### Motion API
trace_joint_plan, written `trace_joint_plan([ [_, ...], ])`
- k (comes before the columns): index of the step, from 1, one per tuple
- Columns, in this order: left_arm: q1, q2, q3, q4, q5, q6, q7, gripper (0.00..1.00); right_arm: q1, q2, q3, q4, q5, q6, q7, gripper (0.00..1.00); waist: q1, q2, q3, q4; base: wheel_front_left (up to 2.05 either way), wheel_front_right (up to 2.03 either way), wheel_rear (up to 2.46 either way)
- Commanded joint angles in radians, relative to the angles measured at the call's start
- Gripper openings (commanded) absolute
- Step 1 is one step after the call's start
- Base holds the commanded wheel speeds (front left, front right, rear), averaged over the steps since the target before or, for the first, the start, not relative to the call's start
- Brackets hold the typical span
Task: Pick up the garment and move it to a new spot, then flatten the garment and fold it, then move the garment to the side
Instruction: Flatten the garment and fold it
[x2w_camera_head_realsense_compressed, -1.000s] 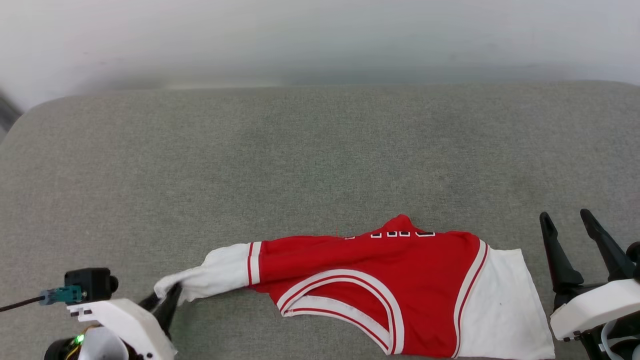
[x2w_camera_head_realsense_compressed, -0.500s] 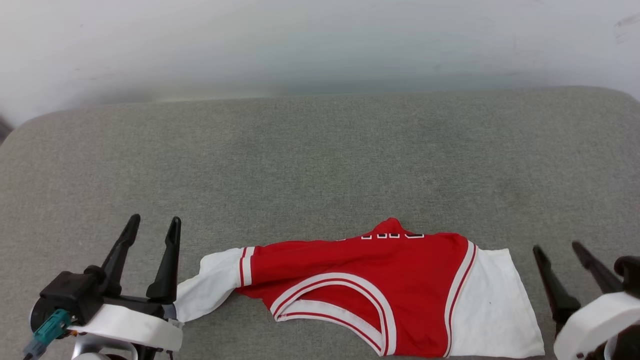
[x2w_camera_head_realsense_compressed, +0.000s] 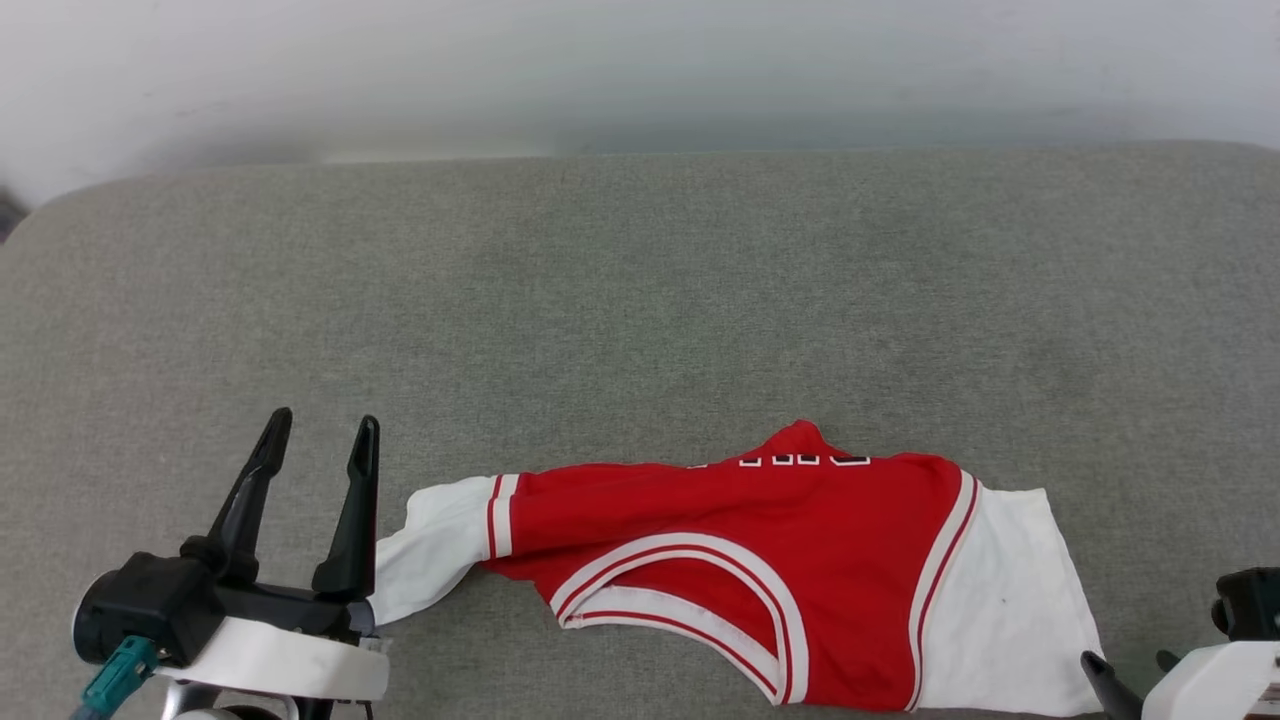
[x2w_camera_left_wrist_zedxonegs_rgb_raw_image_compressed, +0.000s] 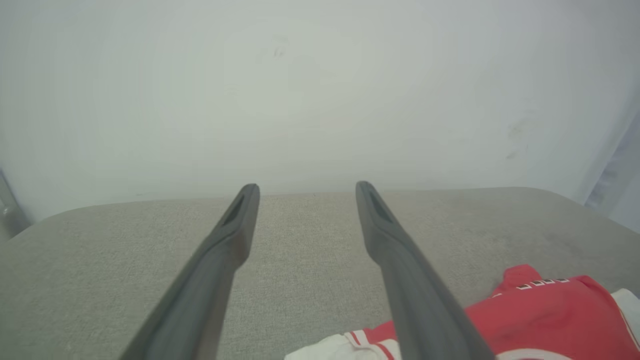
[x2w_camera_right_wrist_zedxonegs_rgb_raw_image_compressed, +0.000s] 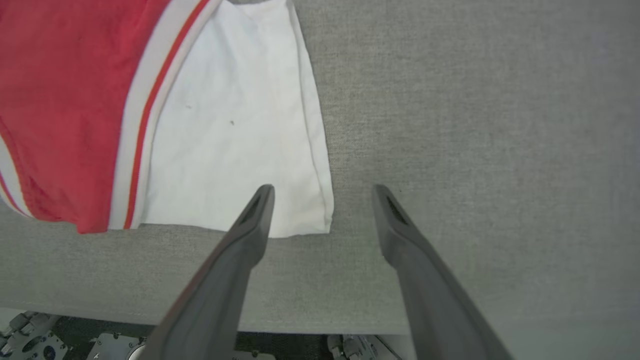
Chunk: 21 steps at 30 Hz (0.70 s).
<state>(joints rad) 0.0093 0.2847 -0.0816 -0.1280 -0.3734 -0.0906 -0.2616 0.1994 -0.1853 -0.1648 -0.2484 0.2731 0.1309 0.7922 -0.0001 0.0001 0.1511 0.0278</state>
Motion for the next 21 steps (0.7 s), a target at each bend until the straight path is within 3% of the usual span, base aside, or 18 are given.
trace_joint_plan([
  [1,-0.016,-0.008,0.003,0.011,0.005,-0.010,-0.005,1.00,-0.023,0.021,-0.005,0.028,0.002,0.000,-0.011,1.00,0.0001,-0.0001,0.015,0.017,0.00,0.00,0.00],
  [14,-0.026,-0.021,-0.008,0.074,-0.014,-0.034,-0.004,1.00,-0.072,0.059,0.026,0.275,-0.008,0.000,-0.092,1.00,0.0001,-0.0001,0.053,0.075,0.00,0.00,0.00],
  [16,-0.031,-0.020,-0.012,0.083,-0.019,-0.035,-0.004,1.00,-0.084,0.053,0.032,0.299,-0.005,0.001,-0.117,0.00,0.0001,-0.0001,0.054,0.079,0.00,0.00,0.00],
  [21,-0.025,-0.016,-0.014,0.104,-0.028,-0.038,-0.004,1.00,-0.102,0.008,0.003,0.313,-0.020,-0.001,-0.166,0.00,0.0001,-0.0001,0.046,0.081,0.00,0.00,0.00],
])
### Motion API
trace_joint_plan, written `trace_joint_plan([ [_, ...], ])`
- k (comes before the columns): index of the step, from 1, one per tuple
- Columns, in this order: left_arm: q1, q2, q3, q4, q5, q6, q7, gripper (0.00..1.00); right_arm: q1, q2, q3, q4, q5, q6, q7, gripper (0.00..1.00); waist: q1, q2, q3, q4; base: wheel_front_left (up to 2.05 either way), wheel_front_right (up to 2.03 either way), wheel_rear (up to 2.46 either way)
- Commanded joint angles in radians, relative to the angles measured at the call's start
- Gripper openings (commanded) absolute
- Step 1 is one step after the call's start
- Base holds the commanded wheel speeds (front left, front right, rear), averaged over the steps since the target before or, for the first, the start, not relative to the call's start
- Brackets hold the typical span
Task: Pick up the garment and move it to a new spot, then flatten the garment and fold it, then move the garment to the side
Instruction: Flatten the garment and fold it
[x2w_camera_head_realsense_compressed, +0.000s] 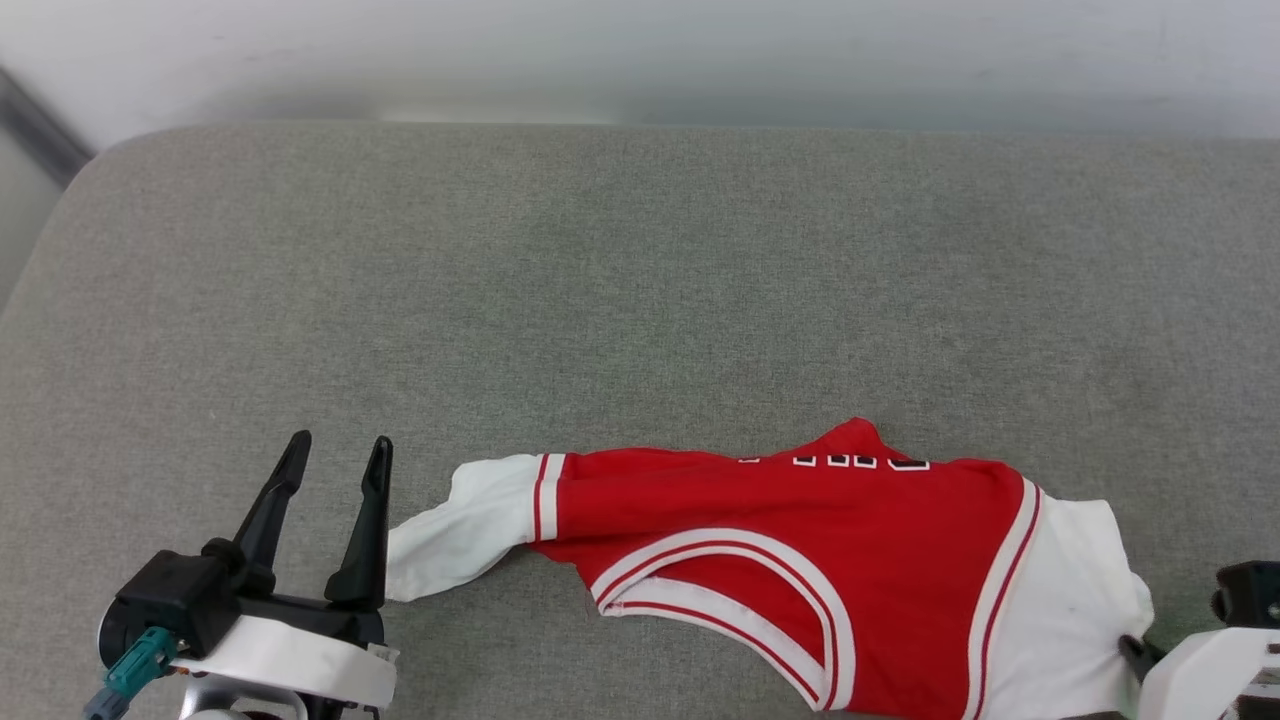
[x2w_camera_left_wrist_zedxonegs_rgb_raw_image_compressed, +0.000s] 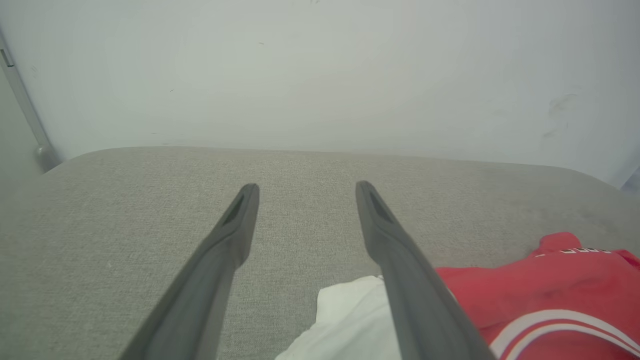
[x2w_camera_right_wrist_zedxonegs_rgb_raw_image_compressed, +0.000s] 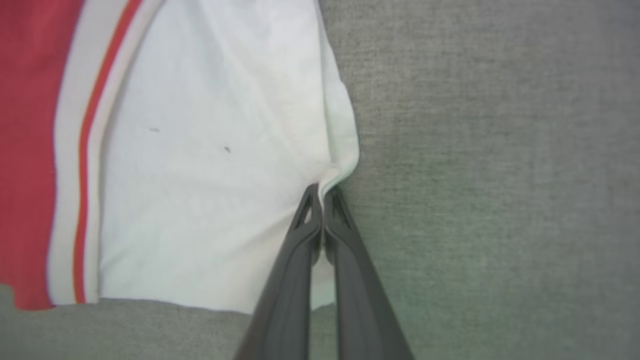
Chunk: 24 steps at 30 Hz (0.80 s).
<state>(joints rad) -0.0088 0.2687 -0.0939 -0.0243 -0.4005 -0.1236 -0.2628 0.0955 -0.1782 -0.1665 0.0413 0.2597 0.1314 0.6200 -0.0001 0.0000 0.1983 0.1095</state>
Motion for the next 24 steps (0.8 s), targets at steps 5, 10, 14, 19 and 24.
trace_joint_plan([
  [5,0.022,0.026,-0.018,0.018,-0.016,-0.004,0.015,1.00,-0.024,-0.052,-0.064,-0.006,-0.022,-0.001,-0.019,0.00,0.0001,0.0000,-0.018,-0.008,0.00,0.00,0.00],
  [10,0.053,0.074,-0.048,-0.015,-0.075,-0.006,0.136,1.00,-0.012,-0.079,-0.095,-0.055,-0.005,-0.001,0.010,0.00,0.0001,0.0000,-0.023,-0.015,0.00,0.00,0.00],
  [14,0.103,0.174,-0.112,-0.107,-0.206,-0.006,0.453,1.00,-0.006,-0.060,-0.095,-0.096,0.006,-0.001,0.030,0.00,0.0001,0.0000,-0.009,-0.025,0.00,0.00,0.00],
  [19,0.138,0.242,-0.122,-0.199,-0.270,0.027,0.664,1.00,-0.011,-0.045,-0.089,-0.102,0.011,-0.001,0.024,0.00,0.0001,0.0000,0.008,-0.031,0.00,0.00,0.00],
  [24,0.133,0.287,-0.132,-0.228,-0.259,0.056,0.761,1.00,-0.019,-0.039,-0.085,-0.096,0.006,-0.001,0.017,0.00,0.0001,0.0000,0.022,-0.036,0.00,0.00,0.00],
])
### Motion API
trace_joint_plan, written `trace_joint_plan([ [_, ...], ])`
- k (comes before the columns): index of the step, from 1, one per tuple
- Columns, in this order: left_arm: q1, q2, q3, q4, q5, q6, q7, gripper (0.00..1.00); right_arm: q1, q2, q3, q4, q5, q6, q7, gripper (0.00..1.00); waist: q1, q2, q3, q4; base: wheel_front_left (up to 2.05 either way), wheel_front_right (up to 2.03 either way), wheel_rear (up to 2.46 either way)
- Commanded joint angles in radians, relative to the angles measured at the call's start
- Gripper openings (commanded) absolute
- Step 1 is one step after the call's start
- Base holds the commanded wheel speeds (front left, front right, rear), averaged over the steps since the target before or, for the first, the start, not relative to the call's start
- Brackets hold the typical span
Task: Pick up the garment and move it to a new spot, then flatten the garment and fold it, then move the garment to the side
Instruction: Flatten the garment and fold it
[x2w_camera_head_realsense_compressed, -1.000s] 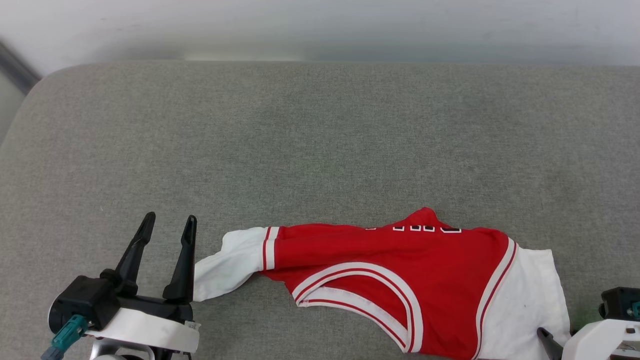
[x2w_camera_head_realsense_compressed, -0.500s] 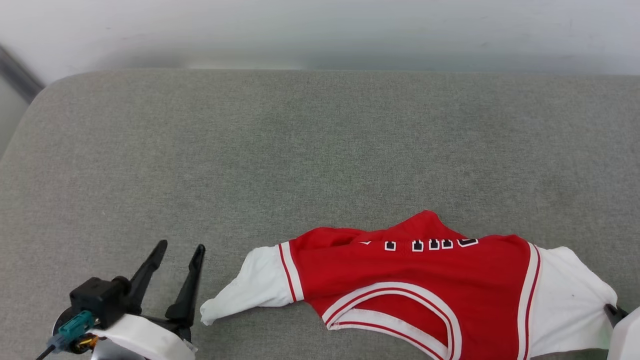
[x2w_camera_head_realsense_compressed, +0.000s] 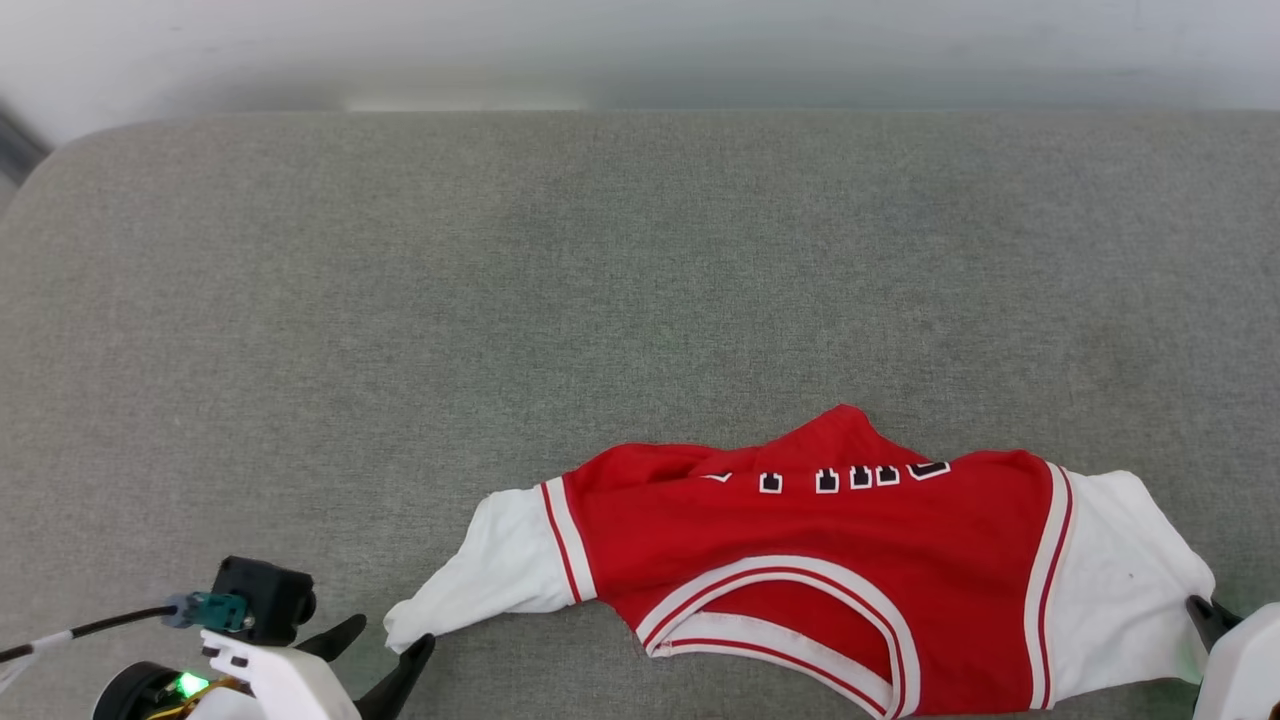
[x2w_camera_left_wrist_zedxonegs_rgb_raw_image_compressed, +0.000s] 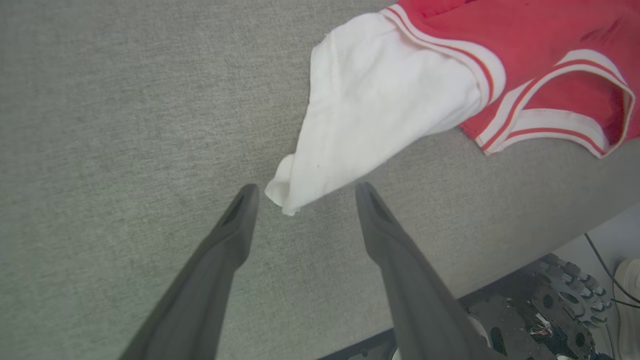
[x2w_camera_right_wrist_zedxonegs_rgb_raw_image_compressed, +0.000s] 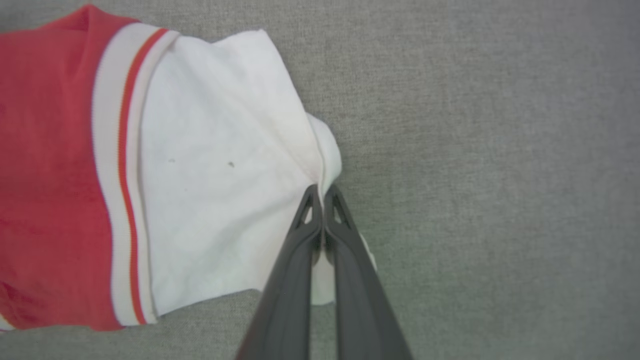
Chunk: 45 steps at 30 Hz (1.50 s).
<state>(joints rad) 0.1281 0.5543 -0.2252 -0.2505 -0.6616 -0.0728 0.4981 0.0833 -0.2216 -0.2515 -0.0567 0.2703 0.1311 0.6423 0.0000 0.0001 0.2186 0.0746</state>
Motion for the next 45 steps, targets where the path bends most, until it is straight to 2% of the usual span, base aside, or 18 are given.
trace_joint_plan([
  [1,-0.013,0.005,-0.008,0.001,0.006,0.002,0.010,1.00,-0.010,0.005,0.001,0.002,-0.005,-0.001,-0.005,0.00,0.0000,-0.0001,0.005,-0.002,0.00,0.00,0.00],
  [7,-0.073,0.015,-0.033,0.057,0.026,-0.005,0.036,1.00,-0.030,-0.001,0.008,0.004,-0.004,-0.001,-0.008,0.00,0.0000,-0.0001,0.031,-0.011,0.00,0.00,0.00],
  [20,-0.174,-0.021,-0.069,0.208,0.043,-0.031,-0.051,1.00,-0.044,-0.013,0.027,0.001,-0.003,-0.001,-0.013,0.00,0.0000,-0.0001,0.068,-0.020,0.00,0.00,0.00],
  [21,-0.180,-0.026,-0.075,0.214,0.037,-0.034,-0.055,0.96,-0.044,-0.014,0.028,0.000,-0.003,-0.001,-0.013,0.00,0.0000,-0.0001,0.070,-0.020,0.00,0.00,0.00],
  [22,-0.186,-0.029,-0.080,0.218,0.033,-0.037,-0.062,0.44,-0.043,-0.015,0.029,0.000,-0.003,-0.001,-0.012,0.00,0.0000,-0.0001,0.072,-0.019,0.00,0.00,0.00],
  [23,-0.193,-0.030,-0.085,0.223,0.029,-0.040,-0.067,0.00,-0.043,-0.016,0.029,0.001,-0.002,-0.001,-0.013,0.00,0.0000,-0.0001,0.072,-0.019,0.00,0.00,0.00],
  [34,-0.149,0.005,-0.112,0.180,-0.042,-0.055,-0.095,0.00,-0.034,-0.030,0.017,0.014,-0.004,-0.001,-0.023,0.00,0.0000,-0.0001,-0.001,-0.012,0.00,0.00,0.00],
  [39,-0.087,0.045,-0.097,0.083,-0.104,-0.056,-0.077,0.00,-0.053,-0.067,0.009,-0.005,0.008,-0.001,-0.018,0.00,0.0000,-0.0001,-0.067,-0.017,0.00,0.00,0.00],
  [45,-0.050,0.110,-0.025,-0.070,-0.206,-0.053,-0.043,0.00,-0.115,-0.130,0.019,-0.081,0.081,-0.001,0.026,0.00,0.0000,-0.0001,-0.130,-0.032,0.00,0.00,0.00],
])
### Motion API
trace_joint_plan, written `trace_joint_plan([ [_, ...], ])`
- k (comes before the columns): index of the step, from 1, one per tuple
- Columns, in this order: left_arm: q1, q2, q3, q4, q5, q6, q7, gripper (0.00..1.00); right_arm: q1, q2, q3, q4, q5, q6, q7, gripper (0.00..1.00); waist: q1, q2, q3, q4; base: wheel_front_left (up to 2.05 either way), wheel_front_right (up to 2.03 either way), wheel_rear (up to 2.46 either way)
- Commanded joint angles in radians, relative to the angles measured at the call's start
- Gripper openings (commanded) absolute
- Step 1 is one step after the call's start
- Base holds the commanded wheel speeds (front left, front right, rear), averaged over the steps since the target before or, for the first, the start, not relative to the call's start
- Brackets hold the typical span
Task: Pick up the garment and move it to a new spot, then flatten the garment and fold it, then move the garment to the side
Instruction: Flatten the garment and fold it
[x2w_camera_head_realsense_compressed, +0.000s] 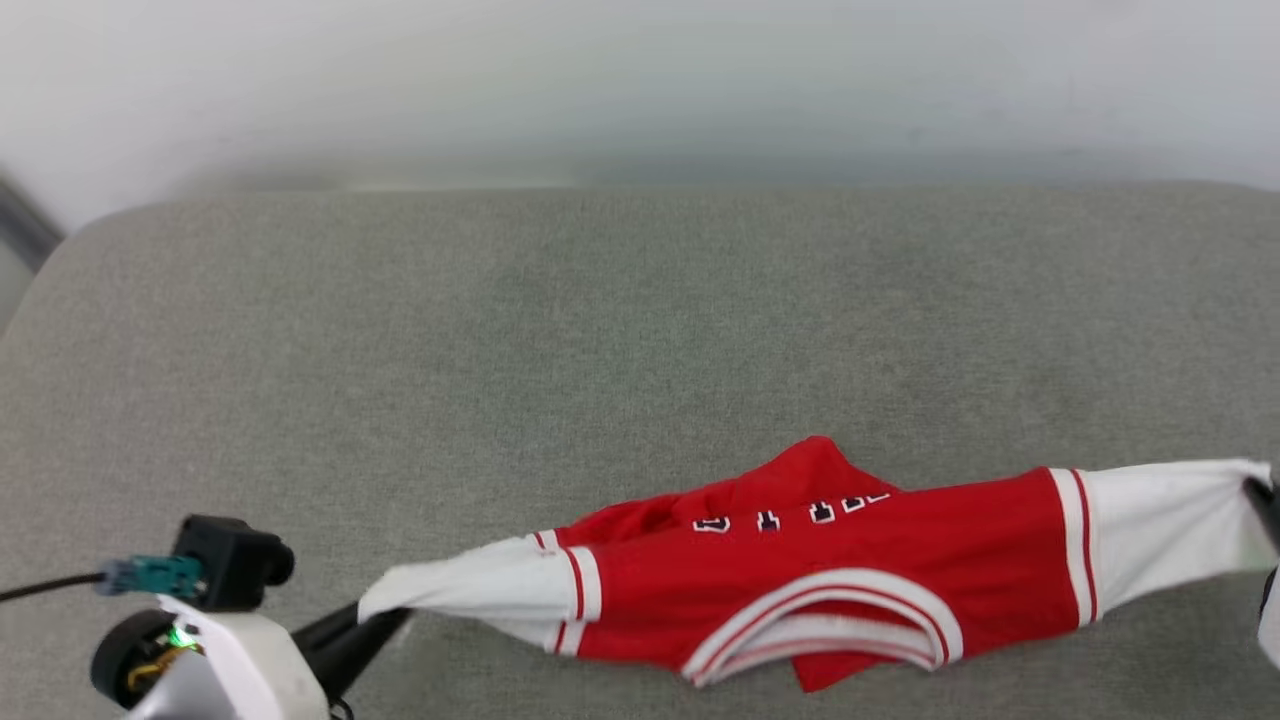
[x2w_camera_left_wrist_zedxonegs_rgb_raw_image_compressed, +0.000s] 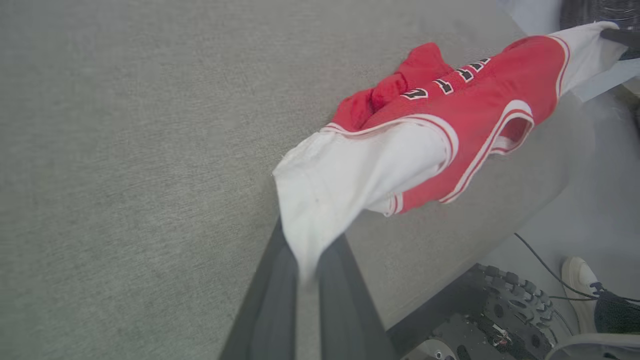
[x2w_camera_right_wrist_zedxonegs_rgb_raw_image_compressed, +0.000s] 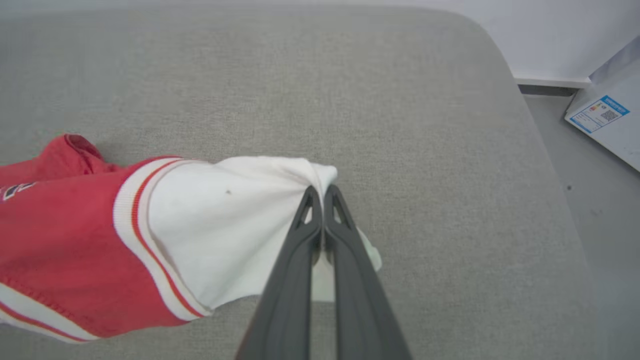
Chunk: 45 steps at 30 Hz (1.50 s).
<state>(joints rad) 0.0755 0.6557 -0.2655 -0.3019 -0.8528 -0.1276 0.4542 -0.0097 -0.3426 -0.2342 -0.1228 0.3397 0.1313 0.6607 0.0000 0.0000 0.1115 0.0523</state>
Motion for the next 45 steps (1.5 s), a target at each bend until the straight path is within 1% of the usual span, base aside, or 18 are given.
trace_joint_plan([
  [1,-0.001,0.020,0.034,-0.045,-0.030,0.001,0.002,0.00,-0.037,-0.021,0.004,-0.030,0.028,-0.001,0.021,0.00,0.0000,0.0000,-0.030,-0.014,0.00,0.00,0.00],
  [6,-0.062,0.073,0.149,-0.103,-0.029,0.008,-0.042,0.00,-0.151,-0.084,0.022,-0.086,0.105,-0.001,0.072,0.00,0.0000,0.0000,-0.058,-0.035,0.00,0.00,0.00],
  [10,-0.123,0.096,0.231,-0.132,-0.058,0.014,-0.066,0.00,-0.273,-0.110,0.040,-0.111,0.163,-0.001,0.095,0.00,0.0000,0.0000,-0.068,-0.056,0.00,0.00,0.00],
  [15,-0.221,0.117,0.305,-0.153,-0.069,0.044,-0.077,0.00,-0.431,-0.110,0.060,-0.112,0.199,-0.001,0.102,0.00,0.0000,0.0000,-0.072,-0.076,0.00,0.00,0.00],
  [21,-0.375,0.136,0.350,-0.166,-0.069,0.093,-0.069,0.00,-0.594,-0.098,0.090,-0.104,0.201,-0.001,0.085,0.00,0.0000,0.0000,-0.058,-0.095,0.00,0.00,0.00],
  [23,-0.402,0.136,0.352,-0.162,-0.071,0.101,-0.066,0.00,-0.621,-0.095,0.096,-0.101,0.196,-0.001,0.079,0.00,0.0000,0.0000,-0.053,-0.098,0.00,0.00,0.00],
  [28,-0.532,0.143,0.339,-0.119,-0.074,0.128,-0.047,0.00,-0.732,-0.080,0.131,-0.063,0.177,-0.001,0.045,0.00,0.0000,0.0000,-0.013,-0.111,0.00,0.00,0.00],
  [32,-0.643,0.124,0.309,-0.065,-0.090,0.140,-0.035,0.00,-0.807,-0.085,0.168,-0.029,0.155,-0.001,0.018,0.00,0.0000,0.0000,0.043,-0.117,0.00,0.00,0.00],
  [35,-0.743,0.123,0.284,-0.019,-0.080,0.146,-0.023,0.00,-0.869,-0.096,0.196,-0.003,0.137,-0.001,-0.002,0.00,0.0000,0.0000,0.105,-0.120,0.00,0.00,0.00],
  [39,-0.912,0.107,0.237,0.072,-0.056,0.138,-0.022,0.00,-0.978,-0.113,0.231,0.057,0.107,-0.001,-0.050,0.00,0.0000,0.0000,0.205,-0.118,0.00,0.00,0.00],
  [42,-1.070,0.091,0.205,0.157,-0.032,0.132,-0.029,0.00,-1.085,-0.119,0.246,0.120,0.078,-0.001,-0.099,0.00,0.0000,0.0000,0.286,-0.113,0.00,0.00,0.00],
  [45,-1.238,0.060,0.177,0.263,-0.002,0.126,-0.053,0.00,-1.201,-0.112,0.258,0.200,0.038,-0.001,-0.165,0.00,0.0000,0.0000,0.358,-0.107,0.00,0.00,0.00],
])
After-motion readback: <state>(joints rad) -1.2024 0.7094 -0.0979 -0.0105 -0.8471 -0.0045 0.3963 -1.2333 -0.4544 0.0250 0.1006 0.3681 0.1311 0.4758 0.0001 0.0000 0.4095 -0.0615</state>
